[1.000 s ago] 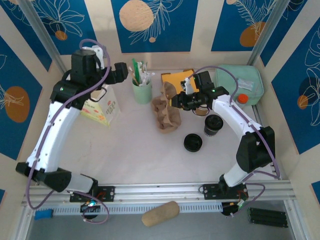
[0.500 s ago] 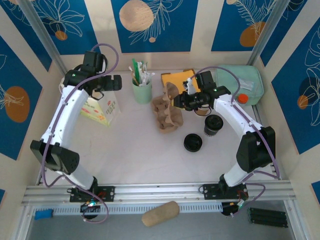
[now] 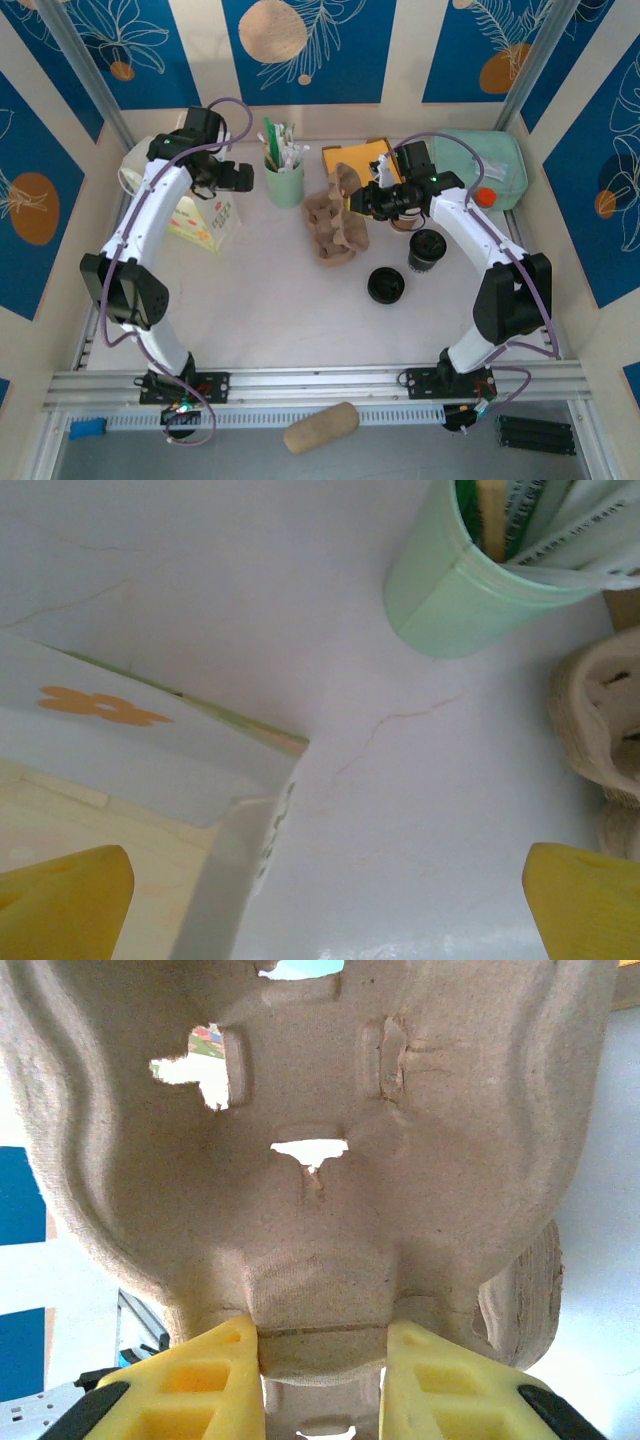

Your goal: Pack the takeout coffee

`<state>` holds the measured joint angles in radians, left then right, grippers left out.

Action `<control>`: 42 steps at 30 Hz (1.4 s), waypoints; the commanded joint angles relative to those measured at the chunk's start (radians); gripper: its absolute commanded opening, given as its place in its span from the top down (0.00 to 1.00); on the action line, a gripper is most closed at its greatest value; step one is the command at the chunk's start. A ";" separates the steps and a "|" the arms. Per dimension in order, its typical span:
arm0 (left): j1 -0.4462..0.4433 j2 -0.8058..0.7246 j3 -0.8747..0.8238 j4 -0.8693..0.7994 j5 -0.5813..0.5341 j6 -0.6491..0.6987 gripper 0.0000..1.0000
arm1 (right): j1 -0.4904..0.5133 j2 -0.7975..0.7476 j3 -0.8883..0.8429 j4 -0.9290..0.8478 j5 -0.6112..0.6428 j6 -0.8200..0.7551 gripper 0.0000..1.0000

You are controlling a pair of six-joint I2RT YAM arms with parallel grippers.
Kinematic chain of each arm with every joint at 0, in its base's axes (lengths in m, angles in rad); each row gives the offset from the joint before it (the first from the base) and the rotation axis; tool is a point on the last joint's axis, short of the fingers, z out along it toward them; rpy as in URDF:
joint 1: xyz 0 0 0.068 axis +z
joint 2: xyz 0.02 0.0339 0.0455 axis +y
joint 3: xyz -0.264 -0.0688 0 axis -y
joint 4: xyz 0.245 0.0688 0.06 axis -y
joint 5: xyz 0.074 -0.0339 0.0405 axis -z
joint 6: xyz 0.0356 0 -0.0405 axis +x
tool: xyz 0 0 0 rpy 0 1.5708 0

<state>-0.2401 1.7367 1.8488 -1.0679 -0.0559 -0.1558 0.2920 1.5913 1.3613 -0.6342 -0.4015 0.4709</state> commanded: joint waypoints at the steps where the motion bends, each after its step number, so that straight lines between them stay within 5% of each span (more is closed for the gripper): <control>1: 0.007 -0.027 0.010 -0.036 0.090 0.030 0.00 | -0.006 -0.039 0.026 -0.007 -0.039 -0.006 0.72; 18: -0.083 -0.192 -0.152 -0.020 0.335 0.008 0.00 | -0.001 -0.036 0.007 0.019 -0.041 0.020 0.73; 42: -0.428 -0.330 -0.247 -0.015 0.347 -0.127 0.01 | 0.004 -0.038 0.005 0.025 -0.029 0.027 0.73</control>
<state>-0.6456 1.4395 1.6123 -1.0786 0.2661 -0.2531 0.2924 1.5913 1.3613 -0.6136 -0.4118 0.4904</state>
